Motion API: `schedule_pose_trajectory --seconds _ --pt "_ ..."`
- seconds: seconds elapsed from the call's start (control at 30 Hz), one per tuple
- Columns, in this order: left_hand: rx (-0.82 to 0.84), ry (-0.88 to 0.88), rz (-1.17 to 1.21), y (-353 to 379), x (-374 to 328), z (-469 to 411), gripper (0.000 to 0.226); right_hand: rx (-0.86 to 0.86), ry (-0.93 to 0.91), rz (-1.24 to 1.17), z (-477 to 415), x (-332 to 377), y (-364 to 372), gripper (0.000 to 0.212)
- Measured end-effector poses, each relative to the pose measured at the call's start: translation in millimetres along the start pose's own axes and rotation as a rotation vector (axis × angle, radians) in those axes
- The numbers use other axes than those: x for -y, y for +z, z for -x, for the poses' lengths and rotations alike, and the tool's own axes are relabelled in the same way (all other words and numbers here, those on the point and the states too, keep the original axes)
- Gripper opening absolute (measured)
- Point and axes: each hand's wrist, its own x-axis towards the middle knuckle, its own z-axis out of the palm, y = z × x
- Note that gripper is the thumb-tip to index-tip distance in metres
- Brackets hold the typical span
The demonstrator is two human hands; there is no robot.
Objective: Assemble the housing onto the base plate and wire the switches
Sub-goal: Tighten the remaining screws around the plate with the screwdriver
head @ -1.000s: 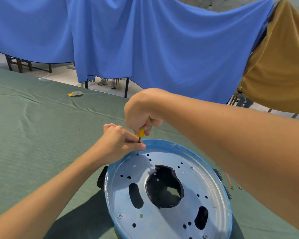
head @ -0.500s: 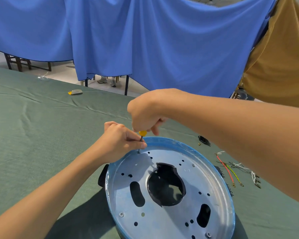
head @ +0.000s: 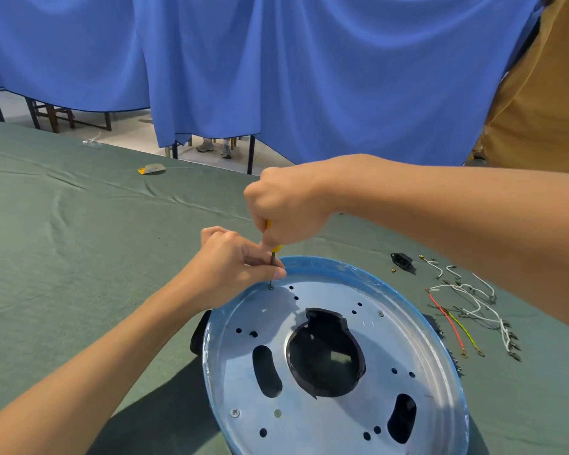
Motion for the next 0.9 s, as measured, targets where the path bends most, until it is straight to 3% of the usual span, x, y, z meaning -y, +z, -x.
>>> schedule_pose_trajectory --seconds 0.17,0.37,0.47,0.53,0.73,0.9 --pt "-0.012 0.003 0.050 0 0 2 0.007 0.034 0.147 -0.133 -2 2 0 0.044" --pt "0.008 -0.006 0.079 0 0 1 0.010 0.079 0.336 -0.249 -6 11 0 0.025" --pt "0.001 -0.016 0.061 -1 -1 2 0.017 0.122 0.382 -0.259 -5 15 -3 0.027" --pt "-0.016 -0.014 0.076 0 -1 1 0.009 0.129 0.394 -0.259 -3 18 -4 0.028" --pt "0.011 -0.007 -0.029 -2 1 -2 0.004 0.089 0.363 -0.274 1 14 -1 0.026" --pt "0.055 -0.005 -0.084 -4 -1 -3 0.006 0.013 0.128 -0.104 7 2 -8 0.017"
